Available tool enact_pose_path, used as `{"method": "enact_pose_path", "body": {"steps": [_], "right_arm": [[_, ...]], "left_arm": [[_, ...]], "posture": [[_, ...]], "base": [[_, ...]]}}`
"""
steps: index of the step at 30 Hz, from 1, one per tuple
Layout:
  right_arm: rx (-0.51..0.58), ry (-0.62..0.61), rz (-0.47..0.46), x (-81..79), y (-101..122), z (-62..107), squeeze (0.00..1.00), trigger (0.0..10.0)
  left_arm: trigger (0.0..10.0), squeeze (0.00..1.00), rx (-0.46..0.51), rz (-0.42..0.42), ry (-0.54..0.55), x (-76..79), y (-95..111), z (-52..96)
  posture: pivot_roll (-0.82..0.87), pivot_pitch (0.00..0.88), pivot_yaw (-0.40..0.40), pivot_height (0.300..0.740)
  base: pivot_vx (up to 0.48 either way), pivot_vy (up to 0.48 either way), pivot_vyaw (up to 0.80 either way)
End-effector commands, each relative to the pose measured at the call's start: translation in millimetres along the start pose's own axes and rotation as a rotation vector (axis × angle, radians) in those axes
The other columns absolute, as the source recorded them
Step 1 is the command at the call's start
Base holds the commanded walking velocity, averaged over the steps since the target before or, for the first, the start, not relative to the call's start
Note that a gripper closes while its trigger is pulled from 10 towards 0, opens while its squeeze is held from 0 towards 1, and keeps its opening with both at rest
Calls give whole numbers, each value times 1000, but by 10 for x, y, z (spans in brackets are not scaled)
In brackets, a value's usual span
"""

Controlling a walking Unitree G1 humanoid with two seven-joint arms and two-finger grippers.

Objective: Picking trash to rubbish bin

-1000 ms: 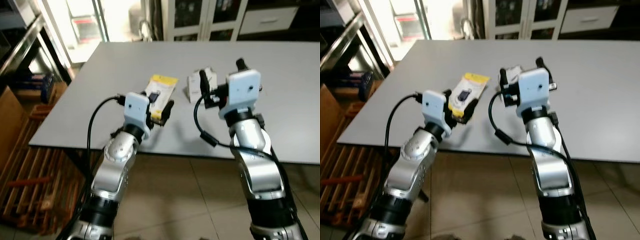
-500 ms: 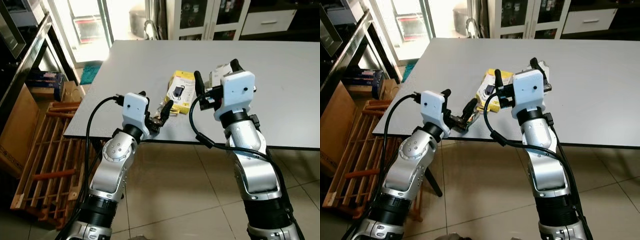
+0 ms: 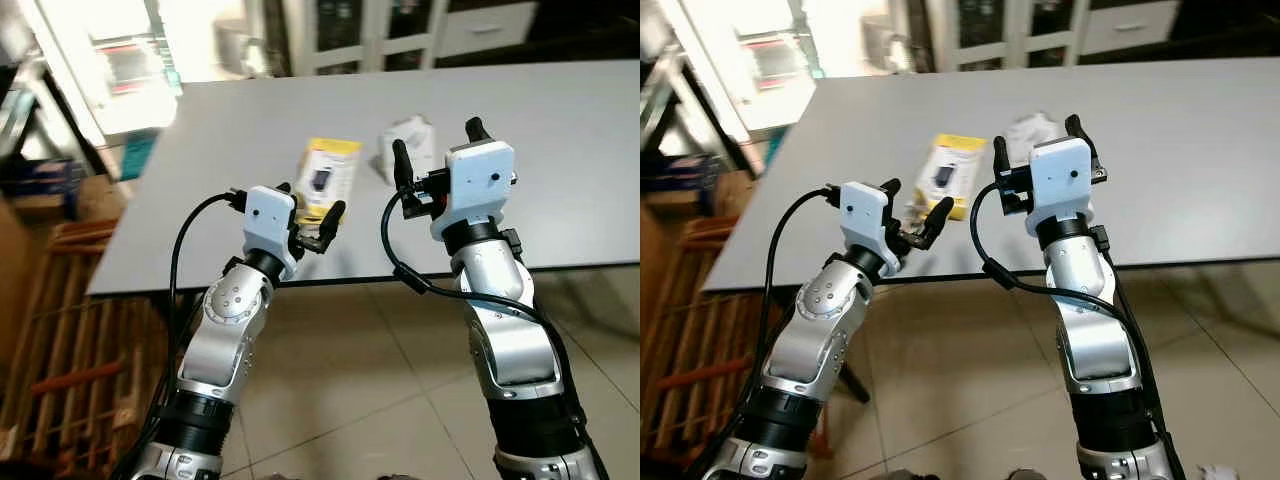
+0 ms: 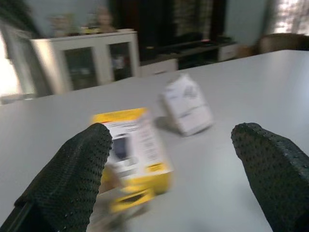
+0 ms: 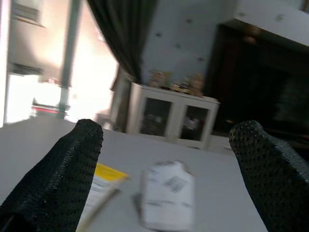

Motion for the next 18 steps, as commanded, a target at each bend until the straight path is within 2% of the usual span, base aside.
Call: {"method": "enact_pose_path", "body": {"steps": [1, 8, 18], "right_arm": [[8, -6, -1, 9, 32, -18, 0, 10000], [16, -1, 10, -4, 47, -16, 0, 10000], [19, 2, 17, -7, 52, -23, 0, 10000]], "left_arm": [[10000, 0, 14, -9, -10, -1, 37, -5], [10000, 0, 21, -14, -22, 10, 48, -6], [10000, 0, 28, -11, -30, 22, 60, -4]], "posture": [[-51, 68, 56, 740], [-52, 70, 59, 740], [-49, 69, 56, 740]], "base": [[0, 0, -463], [267, 0, 0], [445, 0, 0]]}}
Point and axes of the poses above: a point about 5 cm out from each wrist's last joint towards the gripper, its own z axis pointing back from the gripper into the wrist, its own y axis along the axis of the wrist's last joint, x = y × z, the point moved 4 cm from there along -z, pointing out of the wrist towards the gripper, and after that the axes turned 14 degrees about -z, right-handed, at the moved point
